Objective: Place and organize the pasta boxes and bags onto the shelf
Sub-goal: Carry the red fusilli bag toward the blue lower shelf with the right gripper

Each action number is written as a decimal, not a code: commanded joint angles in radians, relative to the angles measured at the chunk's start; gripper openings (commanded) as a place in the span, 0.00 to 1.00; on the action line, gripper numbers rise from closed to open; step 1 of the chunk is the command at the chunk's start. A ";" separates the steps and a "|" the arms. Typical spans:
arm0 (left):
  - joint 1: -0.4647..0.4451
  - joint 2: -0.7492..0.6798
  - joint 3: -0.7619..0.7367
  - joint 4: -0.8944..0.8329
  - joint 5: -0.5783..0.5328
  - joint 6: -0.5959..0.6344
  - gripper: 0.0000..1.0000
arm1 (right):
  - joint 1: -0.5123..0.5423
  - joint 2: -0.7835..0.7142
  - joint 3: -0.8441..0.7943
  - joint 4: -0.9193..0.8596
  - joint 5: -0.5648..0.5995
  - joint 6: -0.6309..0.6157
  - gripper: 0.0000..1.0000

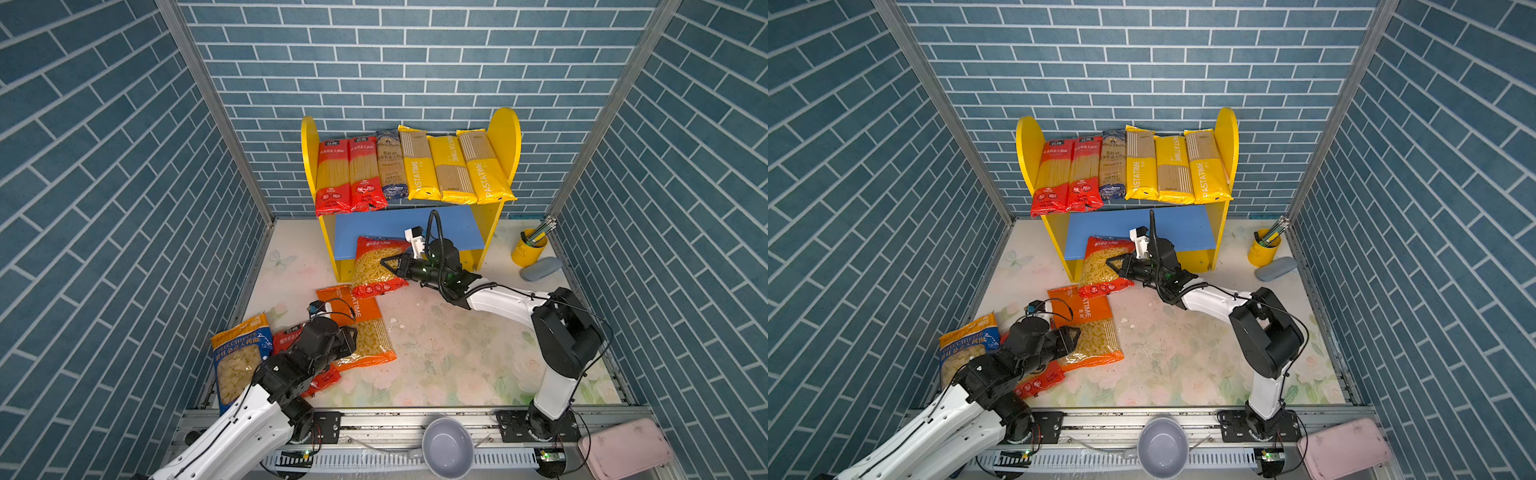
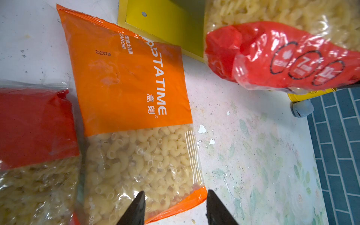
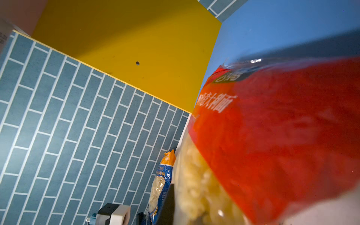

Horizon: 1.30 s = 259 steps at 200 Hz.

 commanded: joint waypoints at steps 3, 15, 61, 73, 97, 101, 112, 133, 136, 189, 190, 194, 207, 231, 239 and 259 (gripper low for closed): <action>0.007 0.003 -0.002 0.014 0.008 -0.003 0.51 | -0.008 -0.006 0.132 0.268 -0.005 0.020 0.04; 0.007 0.004 -0.003 0.015 0.008 -0.002 0.51 | -0.013 0.008 0.148 0.273 -0.010 0.034 0.04; 0.008 0.032 -0.008 0.046 0.029 -0.009 0.51 | -0.032 0.109 0.222 0.297 0.043 0.090 0.05; 0.008 0.036 -0.001 0.041 0.030 -0.007 0.51 | -0.038 0.156 0.246 0.322 0.056 0.124 0.05; 0.008 0.031 0.009 0.026 0.026 -0.002 0.51 | -0.047 0.243 0.322 0.314 0.069 0.192 0.06; 0.008 0.031 0.011 0.023 0.025 -0.002 0.51 | -0.049 0.253 0.336 0.303 0.064 0.199 0.06; 0.008 0.027 0.013 0.018 0.025 0.000 0.52 | -0.046 0.271 0.365 0.264 0.056 0.207 0.06; 0.008 0.023 0.012 0.019 0.022 0.000 0.52 | -0.044 0.298 0.435 0.111 0.021 0.205 0.05; 0.008 0.025 0.010 0.020 0.022 -0.002 0.52 | -0.044 0.305 0.448 0.088 0.011 0.204 0.05; 0.008 0.084 0.016 0.053 0.034 0.004 0.53 | -0.037 0.417 0.588 -0.135 -0.119 0.200 0.05; 0.008 0.084 0.017 0.053 0.034 0.005 0.53 | -0.037 0.419 0.591 -0.137 -0.121 0.199 0.05; 0.008 0.087 0.018 0.055 0.033 0.005 0.53 | -0.036 0.425 0.600 -0.150 -0.126 0.198 0.05; 0.008 0.095 0.021 0.059 0.035 0.008 0.53 | -0.037 0.446 0.632 -0.185 -0.149 0.201 0.05; 0.007 0.098 0.021 0.062 0.034 0.007 0.53 | -0.038 0.470 0.677 -0.238 -0.170 0.202 0.15; 0.008 0.097 0.020 0.060 0.034 0.007 0.53 | -0.040 0.474 0.686 -0.244 -0.177 0.204 0.22; 0.007 0.089 0.021 0.050 0.033 0.004 0.54 | -0.040 0.458 0.683 -0.252 -0.187 0.203 0.37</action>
